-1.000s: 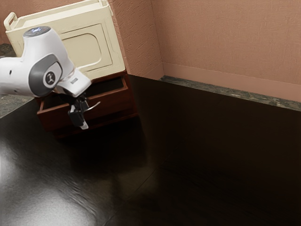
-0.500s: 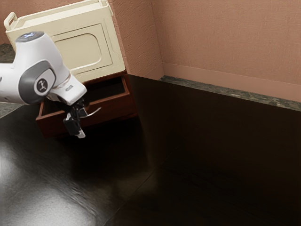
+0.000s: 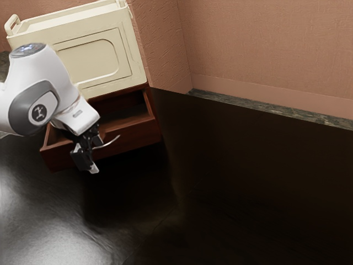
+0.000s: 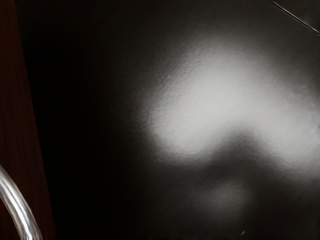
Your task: Pull the drawer handle with one arm to open the drawer
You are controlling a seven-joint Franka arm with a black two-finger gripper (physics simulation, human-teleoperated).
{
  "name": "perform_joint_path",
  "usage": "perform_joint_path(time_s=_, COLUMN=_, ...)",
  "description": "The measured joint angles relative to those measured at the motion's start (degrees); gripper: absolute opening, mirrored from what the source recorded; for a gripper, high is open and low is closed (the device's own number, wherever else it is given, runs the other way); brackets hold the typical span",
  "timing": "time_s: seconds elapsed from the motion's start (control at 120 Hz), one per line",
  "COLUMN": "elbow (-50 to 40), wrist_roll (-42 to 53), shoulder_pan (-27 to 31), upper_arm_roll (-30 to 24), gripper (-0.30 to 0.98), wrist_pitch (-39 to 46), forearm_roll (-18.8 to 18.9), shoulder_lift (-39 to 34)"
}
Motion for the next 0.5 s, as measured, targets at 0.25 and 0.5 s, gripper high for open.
perform_joint_path(time_s=0.25, elbow=0.25, wrist_roll=-1.18, shoulder_pan=0.04, upper_arm_roll=-1.47, gripper=0.67, wrist_pitch=0.12, forearm_roll=2.21, shoulder_lift=-4.44)
perform_joint_path(time_s=0.5, elbow=25.29, wrist_roll=-1.95, shoulder_pan=-2.26, upper_arm_roll=-2.89, gripper=0.68, wrist_pitch=-13.37, forearm_roll=-1.65, shoulder_lift=6.68)
